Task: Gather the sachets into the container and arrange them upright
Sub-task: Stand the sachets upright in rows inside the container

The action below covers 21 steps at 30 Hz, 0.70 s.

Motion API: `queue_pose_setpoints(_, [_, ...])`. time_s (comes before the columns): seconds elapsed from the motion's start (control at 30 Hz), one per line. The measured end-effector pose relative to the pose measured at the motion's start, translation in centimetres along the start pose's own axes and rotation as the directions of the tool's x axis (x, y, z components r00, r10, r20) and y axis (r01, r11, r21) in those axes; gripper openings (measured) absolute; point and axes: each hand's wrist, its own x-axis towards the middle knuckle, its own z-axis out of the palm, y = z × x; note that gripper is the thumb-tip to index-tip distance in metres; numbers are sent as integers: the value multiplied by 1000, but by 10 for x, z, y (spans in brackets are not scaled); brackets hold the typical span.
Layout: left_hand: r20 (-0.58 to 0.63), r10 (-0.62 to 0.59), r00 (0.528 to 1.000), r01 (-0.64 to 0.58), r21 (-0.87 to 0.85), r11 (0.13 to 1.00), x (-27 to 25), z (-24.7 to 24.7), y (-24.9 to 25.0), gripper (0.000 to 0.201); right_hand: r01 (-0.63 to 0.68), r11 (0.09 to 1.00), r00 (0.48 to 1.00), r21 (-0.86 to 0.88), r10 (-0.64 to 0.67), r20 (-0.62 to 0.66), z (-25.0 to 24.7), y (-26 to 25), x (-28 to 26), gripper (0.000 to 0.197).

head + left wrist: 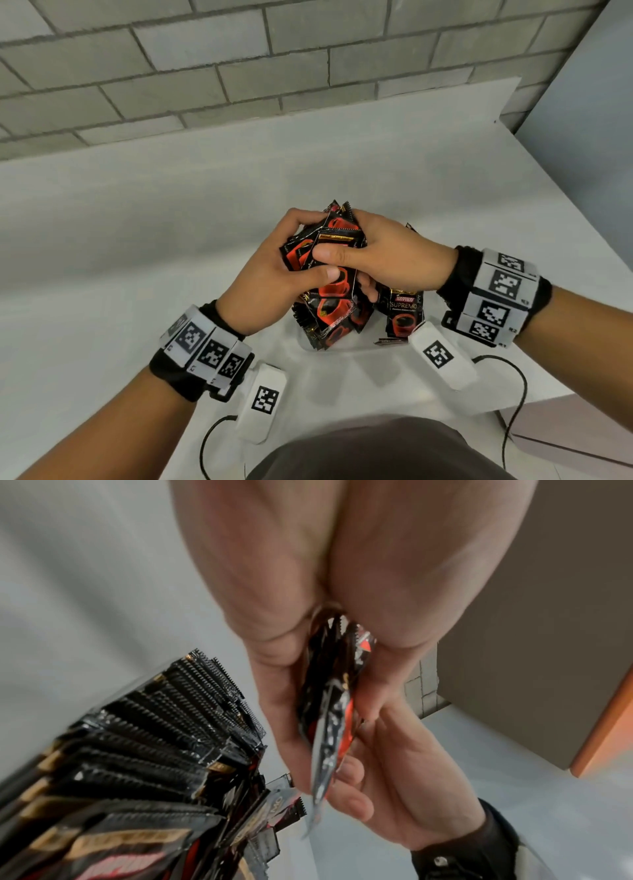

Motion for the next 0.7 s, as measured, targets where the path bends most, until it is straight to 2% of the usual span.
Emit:
queue_pose_setpoints(0.07, [-40, -5, 999, 4, -29, 1000, 2, -3, -1, 41, -16, 996, 1000, -88, 16, -1, -8, -4, 0, 51])
queue_pose_setpoints(0.13, [-74, -30, 997, 25, -63, 998, 2, -8, -1, 38, -44, 983, 998, -176, 33, -60, -24, -3, 1, 55])
queue_pose_setpoints(0.2, [-104, -59, 993, 50, -87, 995, -1, -17, -3, 39, -41, 956, 991, -289, 2, -136, -42, 8, 1, 46])
queue_pose_setpoints(0.27, [-139, -77, 987, 65, -87, 994, -5, -27, -5, 40, -23, 836, 994, -548, -39, -101, -52, 26, -1, 33])
queue_pose_setpoints(0.33, [-161, -92, 983, 79, -86, 993, -9, -36, -6, 42, -24, 694, 999, -720, 48, 14, -48, 46, -5, 39])
queue_pose_setpoints(0.4, [-178, -106, 978, 90, -98, 991, -12, -43, -8, 44, -28, 633, 990, -773, 126, 67, -40, 61, -10, 46])
queue_pose_setpoints(0.47, [-194, -112, 975, 94, -98, 991, -15, -47, -8, 45, -26, 613, 989, -789, 133, 71, -37, 69, -15, 44])
queue_pose_setpoints(0.6, [-215, -115, 970, 104, -62, 993, -18, -51, -9, 46, -8, 589, 992, -808, 106, 68, -41, 67, -20, 27])
queue_pose_setpoints(0.7, [-234, -110, 966, 100, -56, 993, -19, -51, -8, 45, 57, 568, 997, -821, 14, 79, -36, 58, -17, 37])
